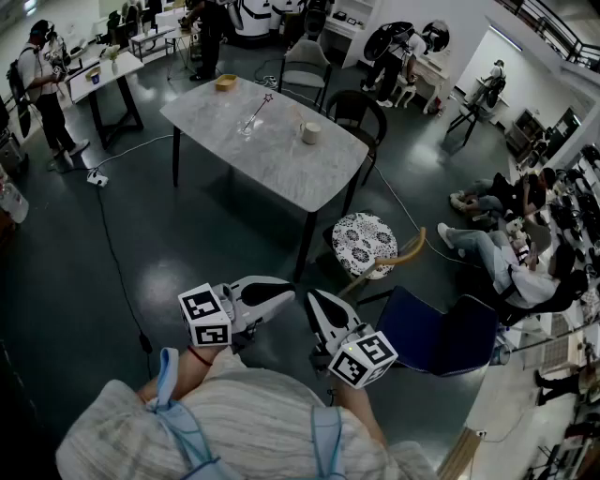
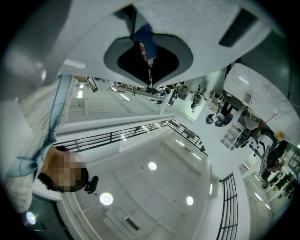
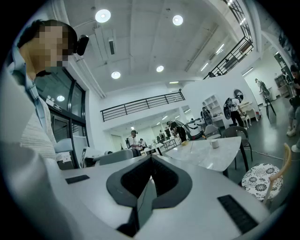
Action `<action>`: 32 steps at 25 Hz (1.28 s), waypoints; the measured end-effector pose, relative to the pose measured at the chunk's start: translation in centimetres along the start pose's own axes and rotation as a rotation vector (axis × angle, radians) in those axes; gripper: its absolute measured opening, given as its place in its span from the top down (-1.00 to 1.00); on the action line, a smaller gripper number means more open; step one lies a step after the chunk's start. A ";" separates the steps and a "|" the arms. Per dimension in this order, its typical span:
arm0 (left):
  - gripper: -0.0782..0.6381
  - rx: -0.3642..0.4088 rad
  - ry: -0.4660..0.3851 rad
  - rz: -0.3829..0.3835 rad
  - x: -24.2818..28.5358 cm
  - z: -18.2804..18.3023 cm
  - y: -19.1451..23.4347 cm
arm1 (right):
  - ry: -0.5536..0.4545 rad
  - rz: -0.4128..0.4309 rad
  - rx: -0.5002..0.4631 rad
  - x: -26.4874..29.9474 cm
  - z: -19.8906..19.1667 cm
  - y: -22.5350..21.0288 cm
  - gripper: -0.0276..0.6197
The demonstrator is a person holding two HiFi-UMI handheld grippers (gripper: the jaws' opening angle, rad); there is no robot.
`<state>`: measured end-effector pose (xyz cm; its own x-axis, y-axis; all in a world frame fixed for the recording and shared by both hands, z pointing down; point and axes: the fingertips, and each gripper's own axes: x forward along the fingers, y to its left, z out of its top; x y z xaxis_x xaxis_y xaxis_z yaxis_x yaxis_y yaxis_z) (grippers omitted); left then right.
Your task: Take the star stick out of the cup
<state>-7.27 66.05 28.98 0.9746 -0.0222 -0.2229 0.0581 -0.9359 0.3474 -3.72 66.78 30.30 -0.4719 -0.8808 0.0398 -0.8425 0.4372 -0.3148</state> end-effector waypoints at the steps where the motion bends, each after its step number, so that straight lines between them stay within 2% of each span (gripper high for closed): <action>1: 0.74 -0.001 -0.003 0.004 0.0 0.2 0.4 | 0.003 0.001 0.001 0.3 0.0 -0.1 0.89; 9: 0.73 -0.030 -0.004 0.001 0.1 0.1 0.9 | 0.014 -0.003 0.011 1.0 -0.1 -0.2 0.89; 17: 0.73 -0.043 -0.016 0.020 -1.0 1.1 4.3 | 0.027 0.002 0.035 4.3 -0.3 -1.3 0.89; 24: 0.73 -0.047 -0.016 0.034 -3.3 3.9 10.2 | 0.036 0.026 0.033 11.3 0.3 -1.7 0.89; 32: 0.74 -0.032 -0.022 0.037 -6.0 8.4 19.0 | -0.035 0.068 0.078 21.1 2.5 -3.1 0.88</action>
<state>-13.88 45.40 29.26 0.9712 -0.0649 -0.2293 0.0291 -0.9227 0.3845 -10.41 46.34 29.79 -0.5169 -0.8559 -0.0173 -0.7853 0.4821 -0.3884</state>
